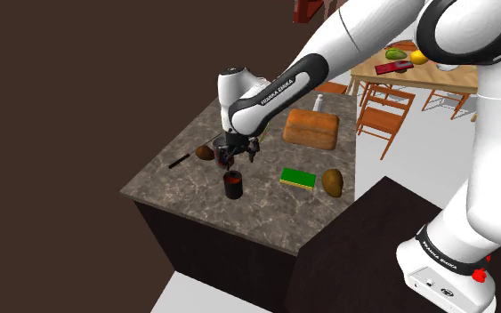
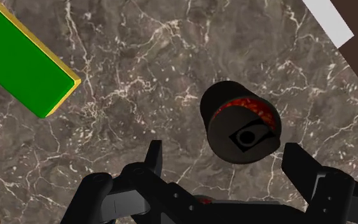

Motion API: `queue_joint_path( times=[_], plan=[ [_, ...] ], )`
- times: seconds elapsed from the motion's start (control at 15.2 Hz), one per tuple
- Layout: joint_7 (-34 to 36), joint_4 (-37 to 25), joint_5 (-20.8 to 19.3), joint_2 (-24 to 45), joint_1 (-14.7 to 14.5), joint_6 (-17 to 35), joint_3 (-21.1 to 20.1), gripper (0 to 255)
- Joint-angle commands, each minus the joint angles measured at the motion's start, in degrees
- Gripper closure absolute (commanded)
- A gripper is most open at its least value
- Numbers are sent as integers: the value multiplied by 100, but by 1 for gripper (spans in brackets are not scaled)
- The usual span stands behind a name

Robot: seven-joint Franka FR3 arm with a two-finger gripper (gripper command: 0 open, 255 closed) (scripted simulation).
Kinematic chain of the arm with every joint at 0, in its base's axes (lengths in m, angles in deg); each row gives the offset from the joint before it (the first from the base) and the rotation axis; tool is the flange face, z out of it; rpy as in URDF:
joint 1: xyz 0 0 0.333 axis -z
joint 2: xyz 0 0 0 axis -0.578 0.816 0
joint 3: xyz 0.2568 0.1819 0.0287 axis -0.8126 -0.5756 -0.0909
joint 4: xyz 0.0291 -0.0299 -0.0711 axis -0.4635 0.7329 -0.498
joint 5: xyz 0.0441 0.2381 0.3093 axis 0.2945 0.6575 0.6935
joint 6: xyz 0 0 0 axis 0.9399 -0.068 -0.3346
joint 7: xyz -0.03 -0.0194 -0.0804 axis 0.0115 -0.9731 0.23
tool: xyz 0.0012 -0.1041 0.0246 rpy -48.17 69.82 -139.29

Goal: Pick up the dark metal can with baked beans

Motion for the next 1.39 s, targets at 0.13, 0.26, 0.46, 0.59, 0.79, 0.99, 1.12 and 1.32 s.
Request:
queue_joint_path(
  times=[0.13,0.26,0.46,0.59,0.79,0.99,1.12,1.32],
  plan=[
    [261,-988,-204,927,-285,-90,143,0],
    [277,-987,-234,1030,-305,12,170,0],
    [303,-996,-281,1190,-332,161,209,0],
    [319,-1009,-311,1301,-352,258,235,0],
    [323,-1008,-318,1324,-355,283,241,255],
    [324,-1003,-318,1322,-355,285,241,255],
    [325,-1005,-319,1325,-356,286,242,255],
    [323,-1004,-318,1323,-355,285,242,255]
  ],
)
